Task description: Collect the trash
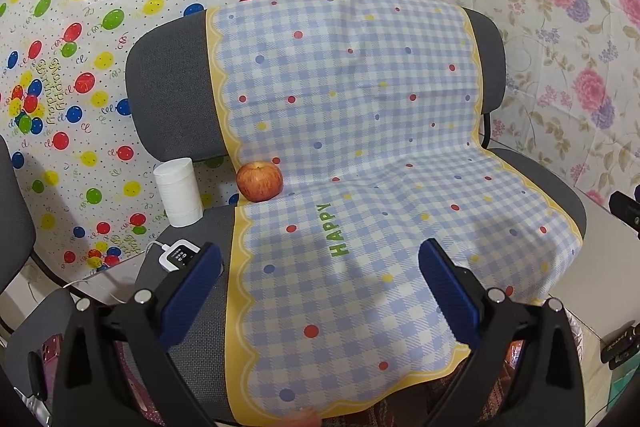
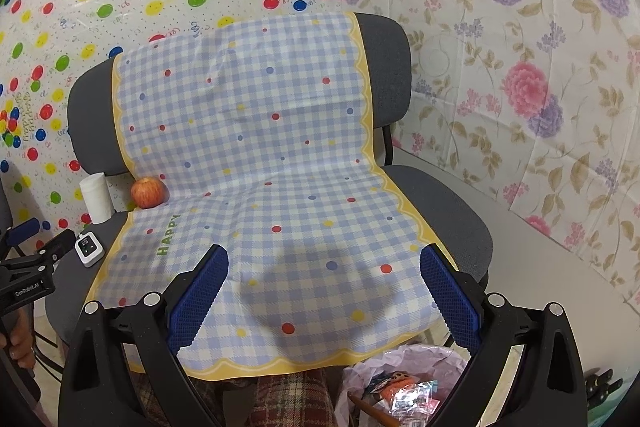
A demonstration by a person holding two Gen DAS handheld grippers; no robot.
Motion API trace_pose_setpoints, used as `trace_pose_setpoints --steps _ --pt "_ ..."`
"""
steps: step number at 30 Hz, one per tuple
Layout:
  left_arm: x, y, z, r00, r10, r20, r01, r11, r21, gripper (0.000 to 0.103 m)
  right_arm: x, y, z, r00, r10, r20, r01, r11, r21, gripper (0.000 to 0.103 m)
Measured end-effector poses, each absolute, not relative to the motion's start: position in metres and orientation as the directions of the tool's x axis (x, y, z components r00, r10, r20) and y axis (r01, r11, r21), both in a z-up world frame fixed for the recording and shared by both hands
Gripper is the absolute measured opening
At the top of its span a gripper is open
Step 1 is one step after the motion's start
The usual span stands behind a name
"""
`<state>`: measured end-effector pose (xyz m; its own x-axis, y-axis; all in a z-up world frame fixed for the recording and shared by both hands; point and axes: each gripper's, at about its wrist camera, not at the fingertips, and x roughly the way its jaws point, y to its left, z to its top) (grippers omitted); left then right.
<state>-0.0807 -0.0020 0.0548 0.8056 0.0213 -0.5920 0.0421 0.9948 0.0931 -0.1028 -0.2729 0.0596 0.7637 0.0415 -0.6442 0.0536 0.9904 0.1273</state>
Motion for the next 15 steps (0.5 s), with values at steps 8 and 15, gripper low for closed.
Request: trace_pose_setpoints --steps 8,15 --pt "-0.0804 -0.0059 0.0549 0.806 0.021 -0.592 0.042 0.995 0.092 0.096 -0.1034 -0.2732 0.0594 0.762 0.042 -0.646 0.055 0.990 0.128 0.096" --pt "-0.0819 -0.0112 0.0547 0.805 0.020 -0.593 0.042 0.995 0.091 0.096 -0.1048 -0.2753 0.0572 0.762 0.043 -0.646 0.055 0.990 0.131 0.096"
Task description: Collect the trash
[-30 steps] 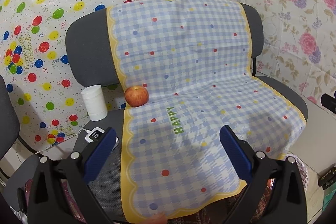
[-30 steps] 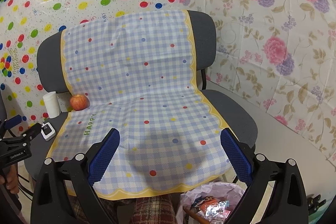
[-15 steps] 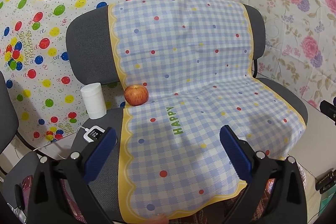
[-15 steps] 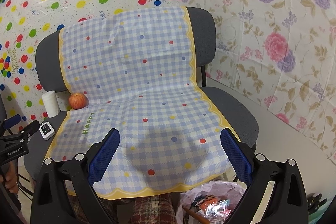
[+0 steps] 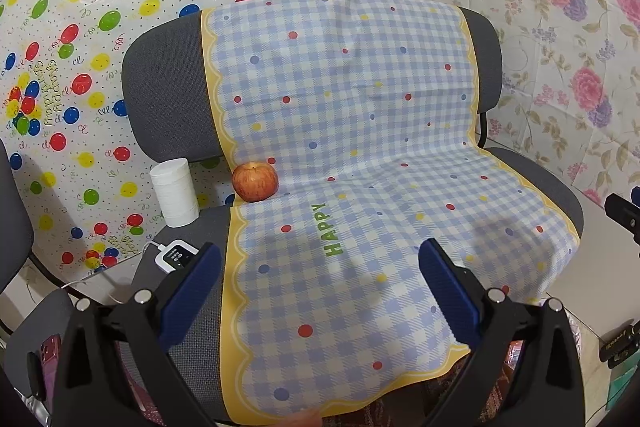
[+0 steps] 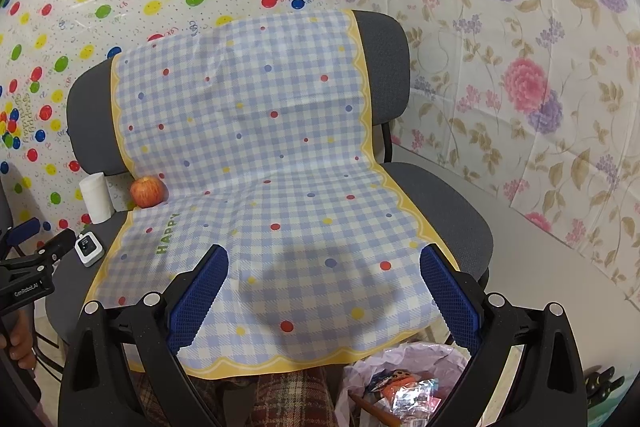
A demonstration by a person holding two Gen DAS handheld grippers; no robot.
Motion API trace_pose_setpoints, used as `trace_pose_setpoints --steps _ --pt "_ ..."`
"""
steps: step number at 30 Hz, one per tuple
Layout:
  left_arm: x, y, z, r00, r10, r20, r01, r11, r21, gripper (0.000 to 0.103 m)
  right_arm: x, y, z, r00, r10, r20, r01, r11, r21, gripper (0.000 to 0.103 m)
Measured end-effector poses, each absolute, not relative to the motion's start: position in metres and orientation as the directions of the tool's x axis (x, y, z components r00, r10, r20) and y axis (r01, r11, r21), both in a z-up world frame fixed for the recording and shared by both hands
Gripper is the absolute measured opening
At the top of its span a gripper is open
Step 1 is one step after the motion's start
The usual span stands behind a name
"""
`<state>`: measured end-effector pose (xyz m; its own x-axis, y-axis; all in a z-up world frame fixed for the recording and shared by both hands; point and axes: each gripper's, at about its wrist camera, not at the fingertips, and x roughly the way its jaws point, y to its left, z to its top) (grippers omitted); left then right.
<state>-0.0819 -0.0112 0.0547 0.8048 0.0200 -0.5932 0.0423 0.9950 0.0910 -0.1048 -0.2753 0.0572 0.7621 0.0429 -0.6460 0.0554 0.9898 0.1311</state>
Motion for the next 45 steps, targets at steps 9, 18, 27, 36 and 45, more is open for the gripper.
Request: trace_pose_setpoints --steps 9,18,27,36,45 --pt "-0.082 -0.011 0.055 0.805 0.020 -0.593 0.041 0.995 0.090 0.096 -0.106 -0.276 0.056 0.761 0.043 -0.647 0.055 0.990 0.130 0.096" --pt "-0.083 -0.012 0.055 0.805 0.021 -0.593 0.040 0.995 0.090 0.096 -0.106 -0.276 0.056 0.761 0.042 -0.647 0.057 0.990 0.131 0.096" --pt "-0.082 -0.011 0.055 0.805 0.024 -0.593 0.039 0.995 0.092 0.096 -0.106 -0.277 0.056 0.761 0.043 -0.648 0.056 0.990 0.131 0.096" --pt "-0.083 -0.013 0.053 0.808 0.033 -0.589 0.031 0.995 0.098 0.096 -0.106 -0.276 0.047 0.752 0.049 -0.658 0.055 0.989 0.136 0.096" --pt "-0.036 0.007 0.007 0.703 0.041 -0.710 0.004 0.998 0.061 0.096 -0.064 -0.278 0.012 0.704 0.052 -0.708 0.051 0.991 0.124 0.096"
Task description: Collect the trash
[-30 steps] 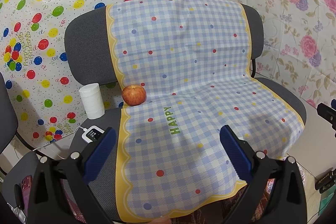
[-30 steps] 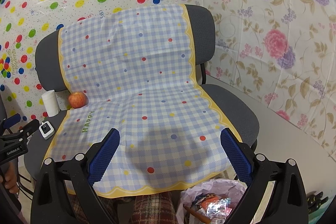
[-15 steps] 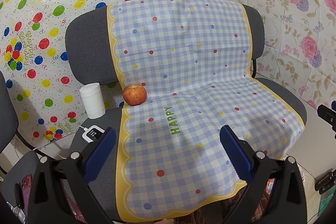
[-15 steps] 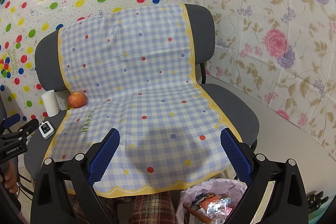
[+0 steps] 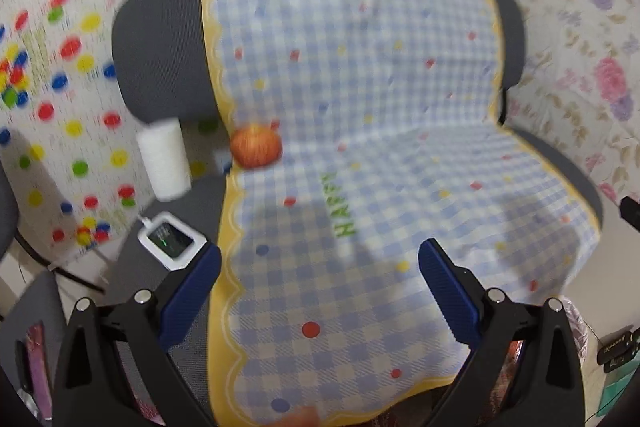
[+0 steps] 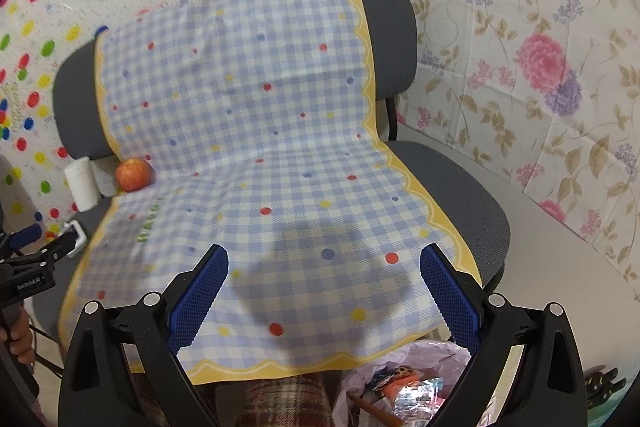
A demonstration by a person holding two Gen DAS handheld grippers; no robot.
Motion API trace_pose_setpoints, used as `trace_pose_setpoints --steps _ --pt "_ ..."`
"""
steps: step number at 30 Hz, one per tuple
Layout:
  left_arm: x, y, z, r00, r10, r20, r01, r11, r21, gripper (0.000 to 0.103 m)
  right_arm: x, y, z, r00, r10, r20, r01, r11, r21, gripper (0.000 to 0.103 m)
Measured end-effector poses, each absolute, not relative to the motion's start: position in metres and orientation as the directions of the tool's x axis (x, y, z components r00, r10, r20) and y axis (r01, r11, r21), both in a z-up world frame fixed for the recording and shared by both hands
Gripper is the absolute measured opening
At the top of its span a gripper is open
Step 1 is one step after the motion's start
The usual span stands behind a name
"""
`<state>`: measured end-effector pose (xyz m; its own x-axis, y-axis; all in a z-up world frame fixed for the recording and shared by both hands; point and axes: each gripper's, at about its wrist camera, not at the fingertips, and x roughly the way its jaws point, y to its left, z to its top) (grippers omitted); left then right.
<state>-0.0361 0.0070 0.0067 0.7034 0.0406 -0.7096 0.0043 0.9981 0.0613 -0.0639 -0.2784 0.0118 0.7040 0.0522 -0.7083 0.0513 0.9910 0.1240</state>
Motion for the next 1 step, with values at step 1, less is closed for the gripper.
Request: trace_pose_setpoints --steps 1 --pt "-0.0302 0.0093 0.0000 0.690 0.037 -0.723 0.003 0.999 0.054 0.096 -0.0521 -0.2785 -0.0015 0.684 0.049 -0.727 0.050 0.992 0.113 0.096"
